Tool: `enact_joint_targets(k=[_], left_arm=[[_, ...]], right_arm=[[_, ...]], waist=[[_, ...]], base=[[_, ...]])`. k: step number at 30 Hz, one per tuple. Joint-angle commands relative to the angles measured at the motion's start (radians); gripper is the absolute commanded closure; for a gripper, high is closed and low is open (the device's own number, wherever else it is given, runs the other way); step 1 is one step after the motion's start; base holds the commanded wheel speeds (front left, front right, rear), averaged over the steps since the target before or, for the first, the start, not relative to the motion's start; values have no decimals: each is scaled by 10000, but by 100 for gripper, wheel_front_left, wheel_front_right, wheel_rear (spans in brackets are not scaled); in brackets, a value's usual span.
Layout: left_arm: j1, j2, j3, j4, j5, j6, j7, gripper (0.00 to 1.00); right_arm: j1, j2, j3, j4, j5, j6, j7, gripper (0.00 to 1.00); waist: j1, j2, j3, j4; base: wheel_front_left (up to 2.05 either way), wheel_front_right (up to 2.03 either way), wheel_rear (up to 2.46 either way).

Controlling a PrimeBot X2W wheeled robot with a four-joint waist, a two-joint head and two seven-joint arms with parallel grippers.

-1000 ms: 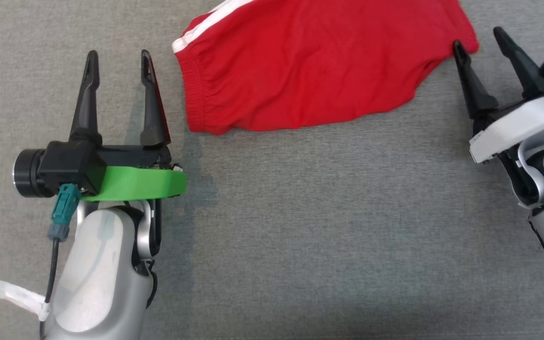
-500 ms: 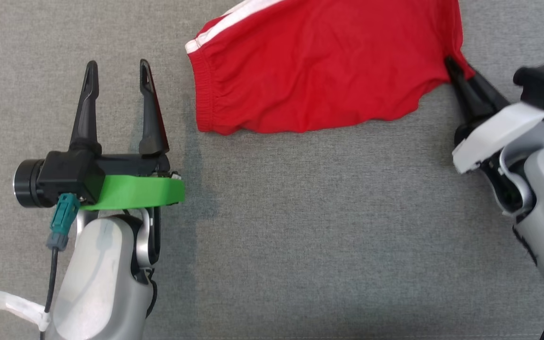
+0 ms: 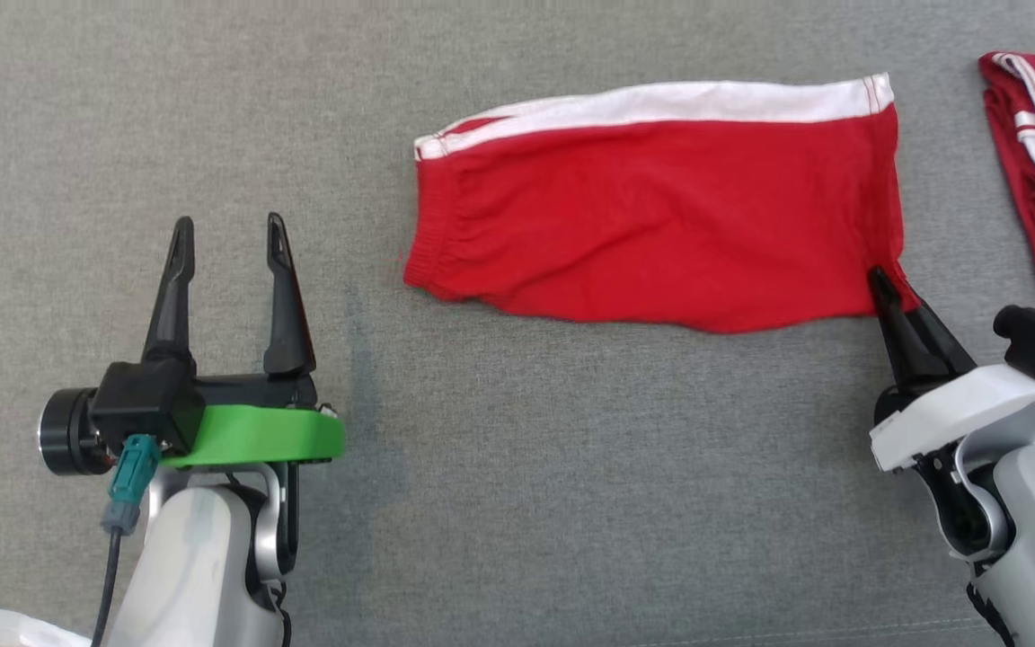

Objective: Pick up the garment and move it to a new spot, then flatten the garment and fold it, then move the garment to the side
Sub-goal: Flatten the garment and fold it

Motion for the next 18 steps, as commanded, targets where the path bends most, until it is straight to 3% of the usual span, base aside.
enact_joint_targets(k=[1,5,9,18], left_arm=[[185,55,0,-20,-29,2,12,0],[286,24,-141,-42,-60,-14,95,0],[179,-4,-251,-74,-132,-71,82,0],[-90,-135,-341,65,-328,-62,31,0]], right_arm=[[180,45,-100,-58,-121,-14,64,100],[28,37,-169,-316,-402,-14,271,100],[-873,31,537,-1136,-923,-12,823,100],[-2715,1124,3560,-1880,-801,-11,1597,100]], waist=[[0,0,-335,-149],[0,0,-503,-92],[0,0,-587,65],[0,0,-491,628]], base=[[0,0,0],[0,0,0],[0,0,0],[0,0,0]])
